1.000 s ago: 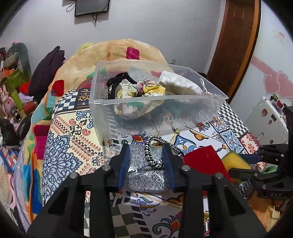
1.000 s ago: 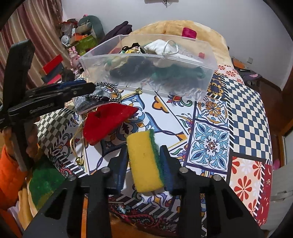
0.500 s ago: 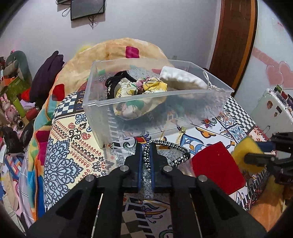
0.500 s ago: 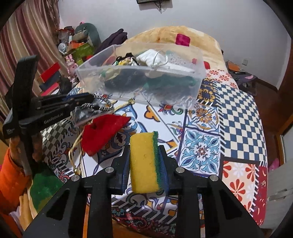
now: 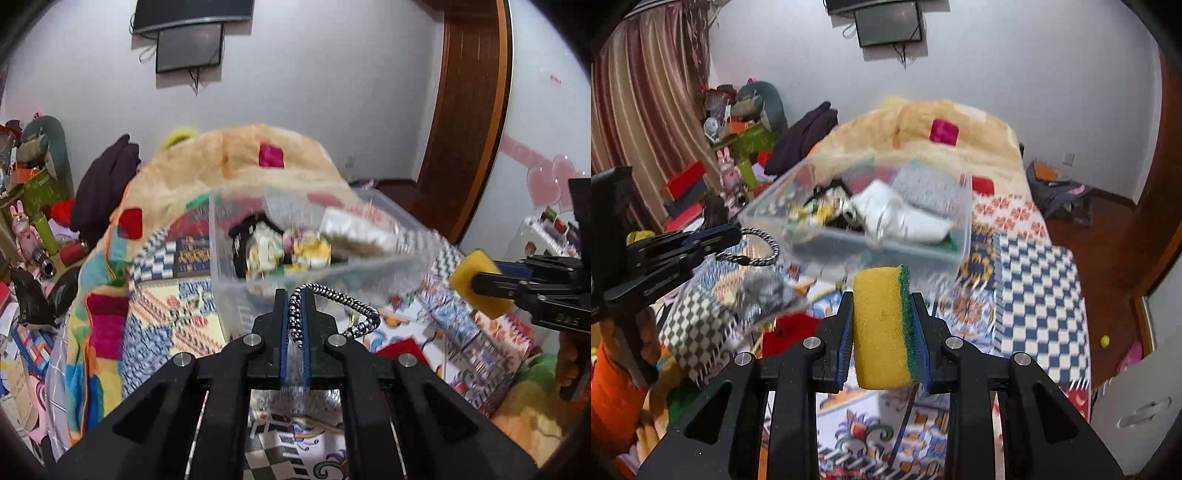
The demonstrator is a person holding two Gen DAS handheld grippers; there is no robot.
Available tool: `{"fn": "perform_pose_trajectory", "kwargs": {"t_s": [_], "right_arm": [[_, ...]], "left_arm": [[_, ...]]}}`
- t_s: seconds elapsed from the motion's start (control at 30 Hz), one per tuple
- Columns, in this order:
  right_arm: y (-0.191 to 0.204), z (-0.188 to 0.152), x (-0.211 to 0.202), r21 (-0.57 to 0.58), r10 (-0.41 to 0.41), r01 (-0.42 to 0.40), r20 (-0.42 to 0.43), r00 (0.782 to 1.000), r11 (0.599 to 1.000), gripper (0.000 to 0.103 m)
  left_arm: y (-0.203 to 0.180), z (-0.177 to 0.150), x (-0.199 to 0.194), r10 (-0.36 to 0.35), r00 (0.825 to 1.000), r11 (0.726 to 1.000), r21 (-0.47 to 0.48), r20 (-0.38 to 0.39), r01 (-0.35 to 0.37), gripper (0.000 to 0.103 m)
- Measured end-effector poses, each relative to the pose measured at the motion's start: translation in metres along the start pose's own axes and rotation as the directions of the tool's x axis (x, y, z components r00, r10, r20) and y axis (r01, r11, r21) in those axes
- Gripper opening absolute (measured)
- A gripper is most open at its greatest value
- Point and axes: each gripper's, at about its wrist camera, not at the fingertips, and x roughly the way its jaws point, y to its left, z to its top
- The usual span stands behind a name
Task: Organize soft objects
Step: 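Lower the sponge into the clear box with the right tool while the left tool drops the beaded strap in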
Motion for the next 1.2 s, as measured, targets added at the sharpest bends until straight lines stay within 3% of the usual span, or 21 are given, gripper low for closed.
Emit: {"fn": "perform_pose_trajectory", "kwargs": {"t_s": [0.2, 0.43, 0.63, 0.93, 1.2], "right_arm": [[-0.003, 0.028, -0.005, -0.002, -0.014, 0.014, 0.078, 0.997, 1.000, 0.026], [-0.010, 0.056, 0.003, 0.006, -0.033, 0.032, 0.134, 0.990, 0.999, 0.026], [-0.015, 0.067, 0.032, 0.010, -0.060, 0.059, 0.114, 0.992, 0.998, 0.026], [-0.027, 0.057, 0.080, 0.011, -0.082, 0.082, 0.004, 0.997, 0.997, 0.026], [-0.029, 0.053, 0.092, -0.004, -0.074, 0.074, -0.044, 0.996, 0.997, 0.028]], "left_arm": [[0.001, 0.031, -0.013, -0.003, 0.997, 1.000, -0.006, 0.083, 0.003, 0.005], [0.000, 0.056, -0.002, 0.009, 0.993, 1.000, 0.012, 0.114, -0.011, 0.005], [0.005, 0.061, 0.034, 0.006, 0.998, 1.000, 0.013, 0.064, -0.007, 0.005], [0.005, 0.047, 0.087, 0.019, 0.999, 1.000, 0.023, -0.044, -0.018, 0.005], [0.003, 0.037, 0.098, 0.022, 0.997, 0.999, 0.049, -0.080, -0.018, 0.006]]}}
